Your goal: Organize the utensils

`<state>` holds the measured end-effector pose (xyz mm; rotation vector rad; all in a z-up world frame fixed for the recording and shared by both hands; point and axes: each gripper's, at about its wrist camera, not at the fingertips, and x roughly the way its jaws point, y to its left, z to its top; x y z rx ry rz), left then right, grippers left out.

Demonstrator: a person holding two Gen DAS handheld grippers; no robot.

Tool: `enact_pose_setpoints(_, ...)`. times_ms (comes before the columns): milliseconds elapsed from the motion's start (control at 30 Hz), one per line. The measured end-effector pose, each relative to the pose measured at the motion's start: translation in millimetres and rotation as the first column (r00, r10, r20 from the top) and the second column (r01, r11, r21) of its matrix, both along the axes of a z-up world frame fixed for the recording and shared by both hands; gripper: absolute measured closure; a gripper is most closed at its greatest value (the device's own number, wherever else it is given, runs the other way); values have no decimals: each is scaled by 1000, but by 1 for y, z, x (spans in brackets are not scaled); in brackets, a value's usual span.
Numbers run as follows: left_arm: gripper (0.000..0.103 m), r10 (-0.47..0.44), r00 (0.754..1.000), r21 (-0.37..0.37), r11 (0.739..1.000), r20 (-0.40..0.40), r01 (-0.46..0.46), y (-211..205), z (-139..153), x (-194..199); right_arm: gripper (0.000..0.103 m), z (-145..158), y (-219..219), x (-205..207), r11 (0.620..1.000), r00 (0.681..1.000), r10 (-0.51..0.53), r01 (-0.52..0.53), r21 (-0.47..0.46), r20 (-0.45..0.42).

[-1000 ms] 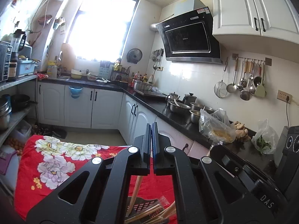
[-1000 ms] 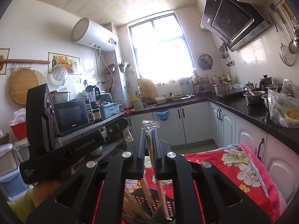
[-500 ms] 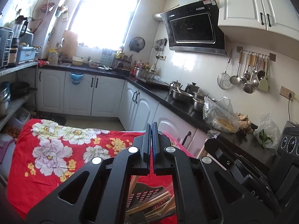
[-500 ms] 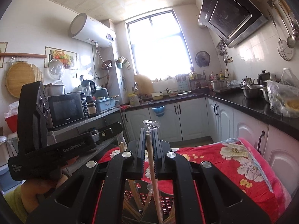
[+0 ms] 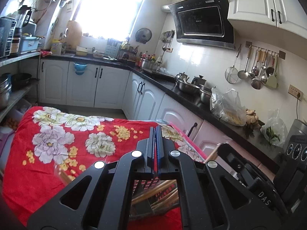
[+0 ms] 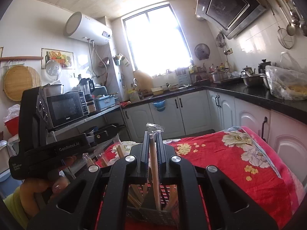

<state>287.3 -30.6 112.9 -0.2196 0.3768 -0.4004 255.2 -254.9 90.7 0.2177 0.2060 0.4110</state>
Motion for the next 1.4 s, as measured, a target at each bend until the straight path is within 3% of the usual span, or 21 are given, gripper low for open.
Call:
enact_pose_setpoints(133,103,11,1000,8,1000,-14,-11,2,-5,-7,95,-11,-5,-11,1000,1000,-12,12,0,0)
enact_pose_setpoints(667,100,40,998,-21,999,-46,-41,13,-17,-33,95,-32,-14,-17,999,989,-35,35,-2,-147)
enact_pose_setpoints(733,93,45,998,-28,999,-53,-46,15,-18,-36,93,-33,-15,-18,999,986,-33,34,5,-162)
enact_pose_setpoints(800,91,47,997,-39,998,-61,-49,18,-20,-40,80,-35,-16,-17,999,983,-30,32,6,-180)
enact_pose_setpoints(867,87,51,997,-37,998,-63,-53,21,-21,-43,78,-36,-17,-17,1000,981,-25,26,2,-193)
enact_pose_setpoints(933,75,48,996,-42,998,-69,-51,22,-22,-45,74,-37,-16,-19,999,979,-31,30,-10,-201)
enact_pose_setpoints(1033,69,43,996,-60,997,-76,-47,24,-23,-49,69,-39,-16,-23,999,977,-39,36,-20,-209)
enact_pose_setpoints(1400,31,14,996,-75,997,-88,-20,26,-25,-71,42,-38,-18,-39,999,973,-19,13,-29,-228)
